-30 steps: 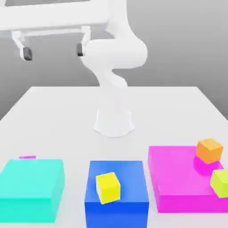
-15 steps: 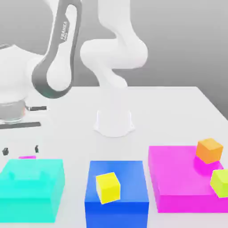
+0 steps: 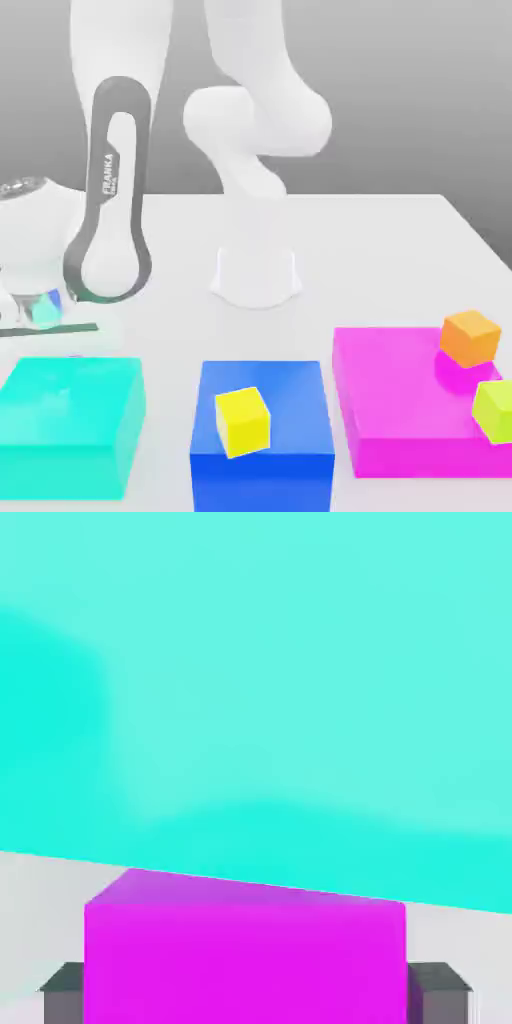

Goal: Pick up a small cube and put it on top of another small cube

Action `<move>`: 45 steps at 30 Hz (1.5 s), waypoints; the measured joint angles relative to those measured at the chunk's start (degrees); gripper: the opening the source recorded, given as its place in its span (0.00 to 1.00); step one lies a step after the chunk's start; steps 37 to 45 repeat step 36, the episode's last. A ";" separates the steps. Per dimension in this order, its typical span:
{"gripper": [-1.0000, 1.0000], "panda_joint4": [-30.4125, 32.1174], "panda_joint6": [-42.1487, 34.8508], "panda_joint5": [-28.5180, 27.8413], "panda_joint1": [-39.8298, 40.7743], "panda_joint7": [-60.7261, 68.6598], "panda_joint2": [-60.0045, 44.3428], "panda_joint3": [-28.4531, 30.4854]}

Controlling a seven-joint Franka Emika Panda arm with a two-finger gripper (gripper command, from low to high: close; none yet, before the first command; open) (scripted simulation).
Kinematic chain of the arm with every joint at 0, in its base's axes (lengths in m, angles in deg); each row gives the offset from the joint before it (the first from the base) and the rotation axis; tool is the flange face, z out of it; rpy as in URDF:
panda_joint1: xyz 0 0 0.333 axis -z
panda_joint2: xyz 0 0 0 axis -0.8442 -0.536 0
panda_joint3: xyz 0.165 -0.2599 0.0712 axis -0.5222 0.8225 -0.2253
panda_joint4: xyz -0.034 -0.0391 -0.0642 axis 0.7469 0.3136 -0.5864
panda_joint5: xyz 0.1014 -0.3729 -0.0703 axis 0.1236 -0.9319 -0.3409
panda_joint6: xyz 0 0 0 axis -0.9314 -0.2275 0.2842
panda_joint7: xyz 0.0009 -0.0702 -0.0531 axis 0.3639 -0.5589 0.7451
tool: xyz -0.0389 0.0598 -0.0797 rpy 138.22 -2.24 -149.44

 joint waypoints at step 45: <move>1.00 -9.43 -25.80 -33.16 -37.26 -8.13 19.45 0.68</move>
